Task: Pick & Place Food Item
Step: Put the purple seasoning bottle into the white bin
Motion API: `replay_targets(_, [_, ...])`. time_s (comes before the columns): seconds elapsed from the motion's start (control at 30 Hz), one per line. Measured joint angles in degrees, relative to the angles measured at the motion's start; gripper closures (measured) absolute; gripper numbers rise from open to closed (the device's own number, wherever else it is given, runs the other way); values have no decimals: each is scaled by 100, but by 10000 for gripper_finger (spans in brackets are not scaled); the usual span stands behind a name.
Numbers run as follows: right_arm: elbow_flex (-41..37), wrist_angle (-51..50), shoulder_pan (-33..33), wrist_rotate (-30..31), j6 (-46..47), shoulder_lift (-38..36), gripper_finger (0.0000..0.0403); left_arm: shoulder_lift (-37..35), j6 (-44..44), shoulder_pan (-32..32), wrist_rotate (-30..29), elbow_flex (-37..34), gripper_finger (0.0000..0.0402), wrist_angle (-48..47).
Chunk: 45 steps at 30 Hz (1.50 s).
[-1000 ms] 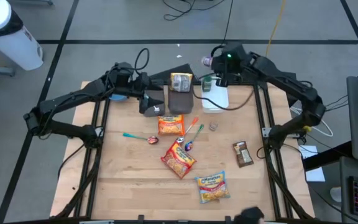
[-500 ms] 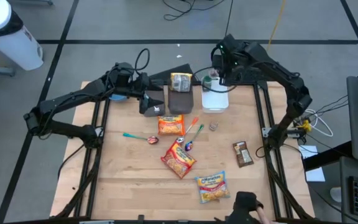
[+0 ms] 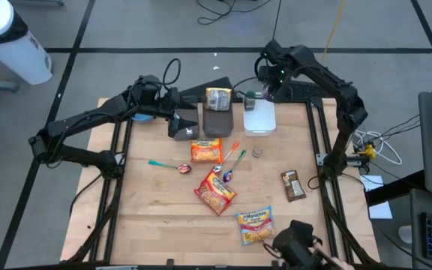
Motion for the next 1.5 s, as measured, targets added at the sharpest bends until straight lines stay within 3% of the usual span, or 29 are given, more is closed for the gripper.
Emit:
replay_targets(0.3, [-1, -4, -320, -728, 344, 478, 202, 0, 61, -4, 13, 0, 60, -19])
replay_targets(0.73, [-3, 312, -191, -630, 153, 1090, 202, 175, 256, -11, 47, -2, 60, -91])
replay_targets(1.1, [-1, 365, -156, -403, 84, 1184, 202, 676, 317, -24, 175, -4, 60, 198])
replay_targets(1.5, [2, 398, -92, -259, 82, 1430, 202, 695, 321, -57, 424, -4, 60, 308])
